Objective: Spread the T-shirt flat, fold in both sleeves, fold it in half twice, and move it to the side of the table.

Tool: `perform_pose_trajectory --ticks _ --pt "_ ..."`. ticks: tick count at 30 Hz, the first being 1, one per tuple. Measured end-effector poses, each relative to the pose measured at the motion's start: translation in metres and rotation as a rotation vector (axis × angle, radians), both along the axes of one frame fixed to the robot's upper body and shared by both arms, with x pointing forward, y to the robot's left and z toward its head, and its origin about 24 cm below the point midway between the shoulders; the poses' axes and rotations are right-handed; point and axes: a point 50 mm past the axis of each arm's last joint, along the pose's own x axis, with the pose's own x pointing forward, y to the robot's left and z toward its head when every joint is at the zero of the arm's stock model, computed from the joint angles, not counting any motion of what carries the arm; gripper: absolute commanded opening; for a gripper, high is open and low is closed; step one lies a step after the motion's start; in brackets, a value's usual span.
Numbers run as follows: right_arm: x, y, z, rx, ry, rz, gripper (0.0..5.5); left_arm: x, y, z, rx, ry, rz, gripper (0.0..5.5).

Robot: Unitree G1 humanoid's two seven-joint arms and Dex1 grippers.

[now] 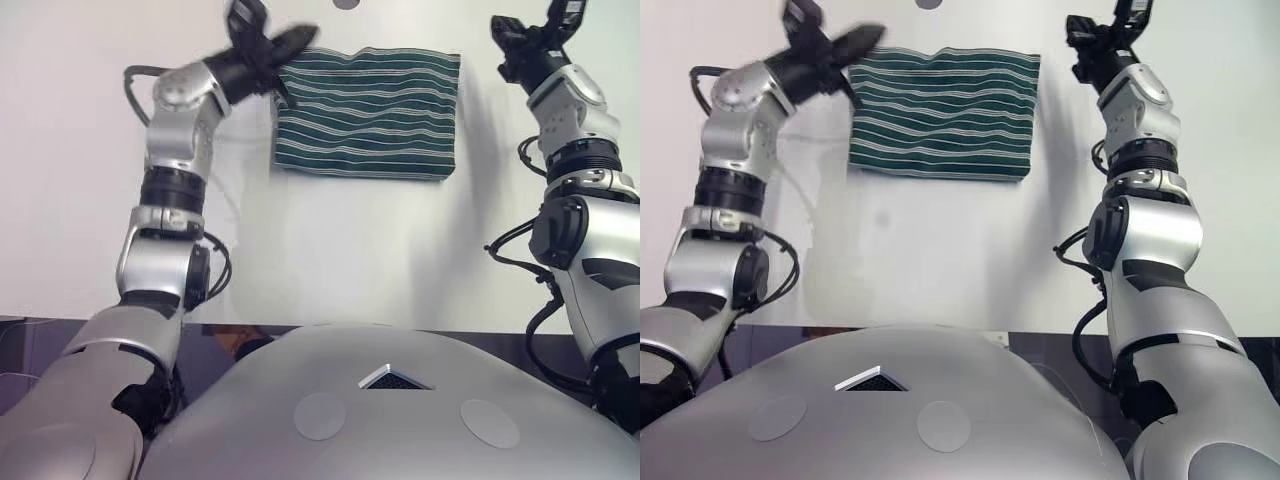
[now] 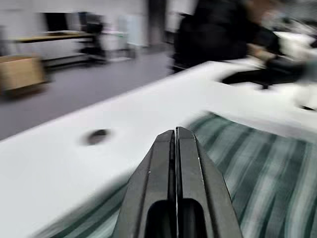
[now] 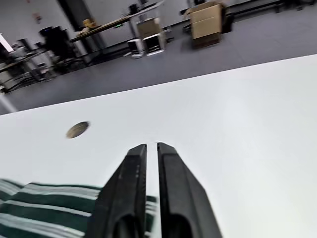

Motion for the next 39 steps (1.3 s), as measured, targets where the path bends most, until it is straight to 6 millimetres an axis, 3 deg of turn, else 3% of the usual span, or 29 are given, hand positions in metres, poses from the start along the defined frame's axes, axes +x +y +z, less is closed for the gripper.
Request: perform_pose_trajectory --ticks 2,5,7,9,10,12,14,16,19,21,24,26,28,30,32,35,39 --pt "-0.002 0.031 -0.011 -0.073 0.033 0.171 0.03 -0.028 -0.016 -0.016 0.113 0.067 -0.177 0.00" --pt "-0.008 0.055 -0.029 -0.299 0.089 0.311 0.03 -0.039 -0.014 -0.026 0.297 0.083 -0.242 0.00" --pt "-0.008 0.057 -0.035 -0.509 0.090 0.345 0.03 -0.040 0.000 -0.041 0.485 0.058 -0.244 0.00" --pt "-0.007 0.057 -0.035 -0.711 0.057 0.381 0.03 -0.037 0.001 -0.040 0.562 -0.004 -0.267 0.00" --pt "-0.008 0.049 -0.034 -0.864 0.040 0.432 0.03 -0.035 0.005 -0.041 0.598 -0.034 -0.275 0.00" --pt "-0.013 0.033 -0.030 -0.971 0.026 0.540 0.03 -0.028 0.014 -0.039 0.648 -0.070 -0.261 0.00" --pt "-0.026 0.024 -0.024 -0.996 -0.004 0.674 0.03 -0.021 0.024 -0.037 0.675 -0.088 -0.242 0.00" --pt "-0.050 0.027 -0.017 -0.931 -0.037 0.824 0.03 -0.005 0.032 -0.034 0.760 -0.147 -0.205 0.00" --pt "-0.096 0.059 -0.015 -0.709 -0.023 1.042 0.03 0.027 0.043 -0.026 0.995 -0.271 -0.116 0.00" --pt "-0.118 0.083 -0.015 -0.605 -0.023 1.129 0.03 0.039 0.033 -0.026 1.055 -0.327 -0.096 0.00" --pt "-0.118 0.087 -0.014 -0.622 -0.039 1.072 0.24 0.044 0.022 -0.029 1.048 -0.377 -0.088 0.18" --pt "-0.107 0.080 -0.007 -0.640 -0.099 0.888 0.52 0.043 0.024 -0.026 1.017 -0.398 -0.090 0.45" --pt "-0.094 0.066 0.028 -0.685 -0.256 0.693 0.90 0.035 0.033 -0.018 0.906 -0.434 -0.082 0.80" --pt "-0.099 0.057 0.060 -0.744 -0.414 0.654 1.28 0.020 0.051 -0.002 0.797 -0.520 -0.068 1.13" --pt "-0.122 0.032 0.053 -0.934 -0.384 0.780 1.63 -0.011 0.094 0.004 0.833 -0.597 -0.107 1.45" --pt "-0.151 0.012 0.033 -1.054 -0.311 0.955 2.02 -0.050 0.127 -0.002 0.918 -0.585 -0.242 1.80" --pt "-0.168 0.020 -0.001 -1.133 -0.371 1.079 2.02 -0.083 0.113 -0.021 0.871 -0.566 -0.416 1.80"
